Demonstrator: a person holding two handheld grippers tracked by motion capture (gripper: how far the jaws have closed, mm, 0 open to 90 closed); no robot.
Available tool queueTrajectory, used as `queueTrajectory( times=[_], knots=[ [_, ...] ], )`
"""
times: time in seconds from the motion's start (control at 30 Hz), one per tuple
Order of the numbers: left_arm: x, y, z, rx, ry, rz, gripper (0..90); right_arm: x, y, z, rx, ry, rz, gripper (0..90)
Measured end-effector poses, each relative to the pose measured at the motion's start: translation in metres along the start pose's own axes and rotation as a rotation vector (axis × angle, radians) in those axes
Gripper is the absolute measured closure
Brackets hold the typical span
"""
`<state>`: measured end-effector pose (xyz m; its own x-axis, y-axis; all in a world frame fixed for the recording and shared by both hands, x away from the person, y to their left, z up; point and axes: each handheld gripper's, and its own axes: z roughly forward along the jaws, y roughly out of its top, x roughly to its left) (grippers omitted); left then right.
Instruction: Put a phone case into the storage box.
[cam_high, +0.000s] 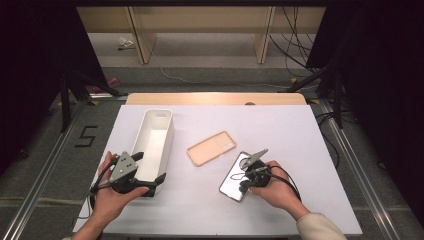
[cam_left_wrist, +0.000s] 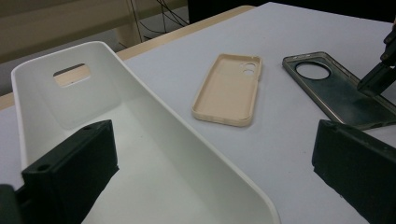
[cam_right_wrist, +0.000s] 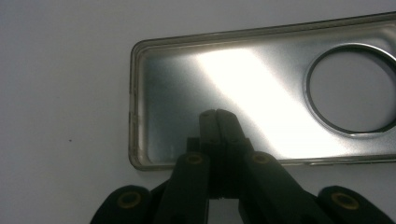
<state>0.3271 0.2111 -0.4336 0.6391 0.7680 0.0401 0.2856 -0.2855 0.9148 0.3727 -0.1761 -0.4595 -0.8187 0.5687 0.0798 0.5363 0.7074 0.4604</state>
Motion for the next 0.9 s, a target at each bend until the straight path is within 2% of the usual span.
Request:
queueTrajectory(
  times=[0.43, 0.6, 0.9],
  knots=[
    [0.000, 0.000, 0.000, 0.002, -0.002, 0.003, 0.0, -0.001, -0.001, 0.001, 0.048, -0.008, 0.005, 90.0],
    [-0.001, 0.000, 0.000, 0.000, -0.005, 0.003, 0.0, -0.003, -0.003, -0.003, 0.092, -0.037, -0.008, 90.0],
    [-0.001, 0.000, 0.000, 0.002, -0.005, 0.005, 0.0, -0.011, -0.008, -0.008, 0.118, -0.055, 0.018, 90.0]
  ],
)
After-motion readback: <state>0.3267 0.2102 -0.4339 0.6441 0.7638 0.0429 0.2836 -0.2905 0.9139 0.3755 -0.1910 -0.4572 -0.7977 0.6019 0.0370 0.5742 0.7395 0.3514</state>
